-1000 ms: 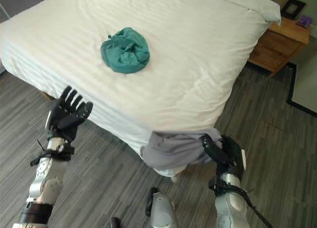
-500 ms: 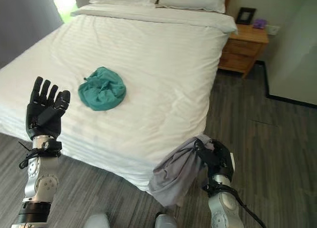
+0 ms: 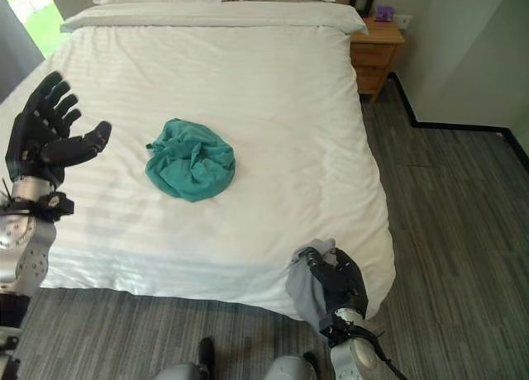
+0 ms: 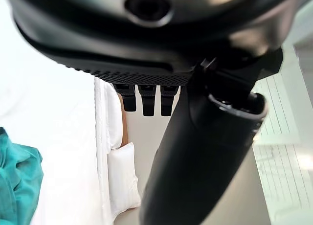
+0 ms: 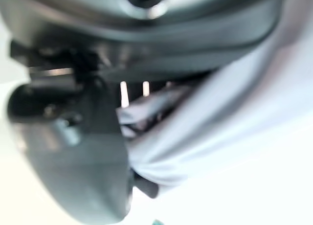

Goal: Pick up bed clothes into laundry basket.

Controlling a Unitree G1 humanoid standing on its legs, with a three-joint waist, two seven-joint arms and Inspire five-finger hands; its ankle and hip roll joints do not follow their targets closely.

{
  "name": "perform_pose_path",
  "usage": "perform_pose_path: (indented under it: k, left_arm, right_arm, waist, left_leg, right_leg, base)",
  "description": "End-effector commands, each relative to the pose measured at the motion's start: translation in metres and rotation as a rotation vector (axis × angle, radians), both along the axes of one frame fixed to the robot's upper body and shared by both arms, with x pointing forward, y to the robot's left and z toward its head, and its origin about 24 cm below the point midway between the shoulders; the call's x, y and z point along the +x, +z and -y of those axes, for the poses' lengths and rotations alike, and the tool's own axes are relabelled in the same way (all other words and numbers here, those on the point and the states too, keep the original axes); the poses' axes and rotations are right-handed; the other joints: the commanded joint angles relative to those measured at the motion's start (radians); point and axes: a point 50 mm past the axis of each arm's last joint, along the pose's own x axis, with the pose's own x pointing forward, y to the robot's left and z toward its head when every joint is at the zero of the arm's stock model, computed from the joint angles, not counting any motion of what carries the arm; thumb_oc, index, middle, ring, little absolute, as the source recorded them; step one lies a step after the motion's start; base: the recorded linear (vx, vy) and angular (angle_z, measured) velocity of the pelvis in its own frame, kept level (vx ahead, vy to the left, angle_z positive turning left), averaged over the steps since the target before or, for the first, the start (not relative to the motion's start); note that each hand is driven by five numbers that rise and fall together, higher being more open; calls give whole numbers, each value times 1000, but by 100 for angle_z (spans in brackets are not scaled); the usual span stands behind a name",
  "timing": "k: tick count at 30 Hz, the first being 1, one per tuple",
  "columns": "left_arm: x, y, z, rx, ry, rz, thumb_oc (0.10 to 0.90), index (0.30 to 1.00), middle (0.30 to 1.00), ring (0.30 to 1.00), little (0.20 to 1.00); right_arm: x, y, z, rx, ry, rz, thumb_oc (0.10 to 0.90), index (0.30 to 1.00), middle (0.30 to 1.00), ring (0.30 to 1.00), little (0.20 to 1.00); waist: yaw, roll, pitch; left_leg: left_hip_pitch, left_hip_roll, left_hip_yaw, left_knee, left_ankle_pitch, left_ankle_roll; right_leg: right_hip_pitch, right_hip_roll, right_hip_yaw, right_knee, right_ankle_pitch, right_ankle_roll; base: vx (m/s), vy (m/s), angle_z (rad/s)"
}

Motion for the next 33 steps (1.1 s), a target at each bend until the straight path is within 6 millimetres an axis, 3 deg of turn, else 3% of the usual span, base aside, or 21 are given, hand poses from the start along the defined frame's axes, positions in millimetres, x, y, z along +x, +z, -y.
perform_pose_path:
  k: [1,3,5,6,7,10,13,17,25,30,33]
  left_arm:
    - [2,94,-3,155,11,275,800,900,900,900,900]
    - [6,107,-14,297,75,227,800,900,900,900,900]
    - [8,112,-14,350,83,212,800,900,900,900,900]
    - [8,117,-24,459,159,180,800,900,900,900,900]
    - [9,120,-33,577,226,131,800,900,900,900,900]
    - [11,126,-40,674,286,95,800,900,900,900,900]
    - [21,117,-49,603,311,39,800,900,900,900,900]
    - [30,118,-49,658,374,-1,800,900,900,900,900]
    - [42,116,-46,594,402,-30,800,900,900,900,900]
    - [46,83,-62,505,430,-161,800,900,900,900,900]
    - [52,79,-54,537,444,-167,800,900,900,900,900]
  right_arm:
    - [33,73,31,-146,-23,350,400,300,300,300,300]
    - [38,76,30,-160,1,361,400,300,300,300,300]
    - [37,74,30,-150,3,352,400,300,300,300,300]
    - [37,70,27,-132,15,346,400,300,300,300,300]
    - [37,68,26,-138,24,337,400,300,300,300,300]
    - [37,66,26,-148,44,319,400,300,300,300,300]
    - [38,68,25,-153,74,329,400,300,300,300,300]
    - [39,70,26,-168,86,327,400,300,300,300,300]
    - [40,69,22,-199,119,300,400,300,300,300,300]
    - [44,74,13,-195,155,331,400,300,300,300,300]
    - [48,78,7,-177,175,356,400,300,300,300,300]
  waist:
    - [-69,-4,-34]
    - [-70,-15,-24]
    - [-69,-23,-19]
    - [-64,-26,-20]
    - [-60,-29,-23]
    - [-59,-33,-34]
    - [-69,-27,-47]
    - [-80,-23,-54]
    - [-79,-43,-32]
    - [-82,-51,-18]
    - [-92,-55,6]
  left_leg:
    - [124,80,-33,-44,-92,-83]
    - [134,69,-31,-39,-110,-68]
    - [135,63,-32,-31,-110,-64]
    - [145,62,-32,-36,-113,-59]
    - [153,61,-17,-41,-115,-60]
    - [175,61,6,-55,-123,-65]
    - [191,64,10,-79,-117,-71]
    - [187,71,11,-99,-109,-77]
    - [149,84,17,-111,-94,-84]
    - [148,85,28,-117,-94,-88]
    - [131,87,30,-118,-84,-92]
  right_leg:
    - [4,61,7,-125,107,-28]
    - [-31,109,0,-180,114,-18]
    - [-27,101,15,-177,131,-5]
    - [-22,97,19,-179,146,-1]
    - [-19,84,4,-187,161,6]
    - [9,65,-17,-226,177,17]
    - [35,63,-28,-260,151,16]
    - [37,64,-42,-273,140,18]
    - [25,73,-55,-315,140,22]
    - [25,76,-43,-329,138,20]
    - [6,75,-41,-324,136,20]
  base:
    - [103,79,-23]
    - [77,74,-35]
    - [26,34,-25]
    - [61,10,-17]
    - [93,2,-19]
    - [102,-22,-30]
    - [103,9,-7]
    - [57,6,3]
    - [-7,-6,3]
    - [0,10,-5]
    - [-90,1,-2]
